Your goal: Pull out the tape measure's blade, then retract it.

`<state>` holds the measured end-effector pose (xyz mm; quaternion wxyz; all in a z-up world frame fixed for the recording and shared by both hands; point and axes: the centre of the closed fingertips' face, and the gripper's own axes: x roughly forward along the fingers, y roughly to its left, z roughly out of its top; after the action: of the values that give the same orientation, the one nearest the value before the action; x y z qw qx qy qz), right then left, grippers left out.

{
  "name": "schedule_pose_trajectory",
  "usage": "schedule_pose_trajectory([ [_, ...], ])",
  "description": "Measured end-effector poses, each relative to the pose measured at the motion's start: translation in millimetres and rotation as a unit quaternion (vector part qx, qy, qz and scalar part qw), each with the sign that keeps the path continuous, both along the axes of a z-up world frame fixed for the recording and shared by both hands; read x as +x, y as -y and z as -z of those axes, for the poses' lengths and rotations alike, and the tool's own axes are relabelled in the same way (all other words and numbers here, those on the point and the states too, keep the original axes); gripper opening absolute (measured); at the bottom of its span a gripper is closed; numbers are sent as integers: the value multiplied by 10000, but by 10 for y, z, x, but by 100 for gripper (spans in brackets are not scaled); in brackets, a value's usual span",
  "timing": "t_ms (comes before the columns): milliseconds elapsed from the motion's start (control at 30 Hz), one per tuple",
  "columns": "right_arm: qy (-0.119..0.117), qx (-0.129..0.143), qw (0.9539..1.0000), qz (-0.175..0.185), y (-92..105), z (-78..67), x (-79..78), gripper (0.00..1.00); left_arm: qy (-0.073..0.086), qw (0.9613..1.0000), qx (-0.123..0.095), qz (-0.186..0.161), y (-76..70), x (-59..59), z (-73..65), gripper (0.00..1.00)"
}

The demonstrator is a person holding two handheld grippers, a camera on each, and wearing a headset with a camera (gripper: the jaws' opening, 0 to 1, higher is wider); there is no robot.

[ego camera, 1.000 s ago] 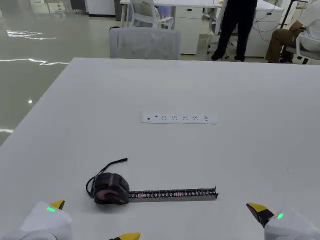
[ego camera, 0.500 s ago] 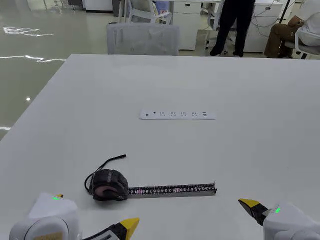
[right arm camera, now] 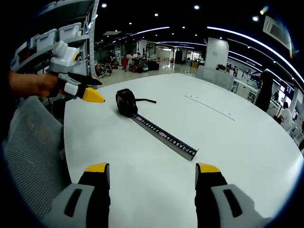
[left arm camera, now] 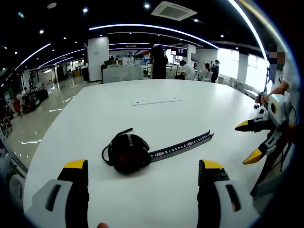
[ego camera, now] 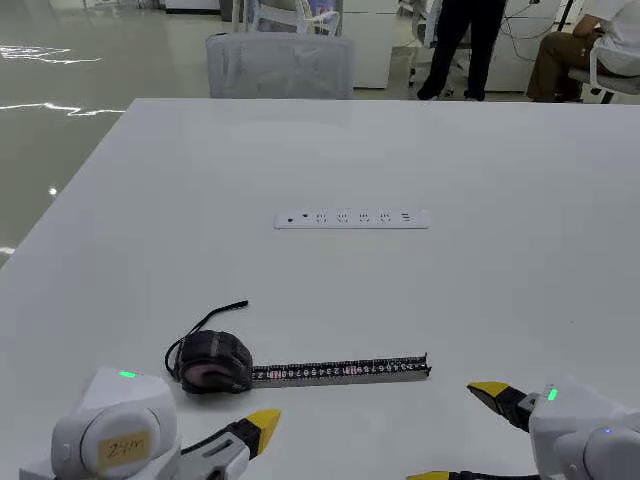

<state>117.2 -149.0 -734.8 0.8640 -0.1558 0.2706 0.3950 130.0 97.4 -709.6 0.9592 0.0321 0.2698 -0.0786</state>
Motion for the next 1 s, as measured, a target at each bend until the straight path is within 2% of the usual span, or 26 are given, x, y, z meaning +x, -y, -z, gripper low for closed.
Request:
schedule_pose_trajectory([
  [200,-122,-74,9994,-314,24,50,64,74,29,9998,48,-166,-20,73,55,95],
  [233,-150,-86,9991,-399,27,64,81,73,43,9998,57,-201,-1,85,20,95],
  [300,-182,-15,9984,-533,26,85,124,72,56,9997,43,-250,-10,128,41,95],
  [533,-163,-91,9963,-835,30,185,297,69,44,9993,37,-379,-61,236,103,93],
  [767,-152,-142,9935,-1115,7,184,412,67,30,9986,13,-528,-76,312,162,91],
  [900,-123,-203,9904,-1360,14,222,498,59,-18,9980,-66,-634,-97,358,231,88],
  [1000,-142,-217,9883,-1500,-4,210,529,56,-10,9976,-40,-695,-118,387,251,87],
])
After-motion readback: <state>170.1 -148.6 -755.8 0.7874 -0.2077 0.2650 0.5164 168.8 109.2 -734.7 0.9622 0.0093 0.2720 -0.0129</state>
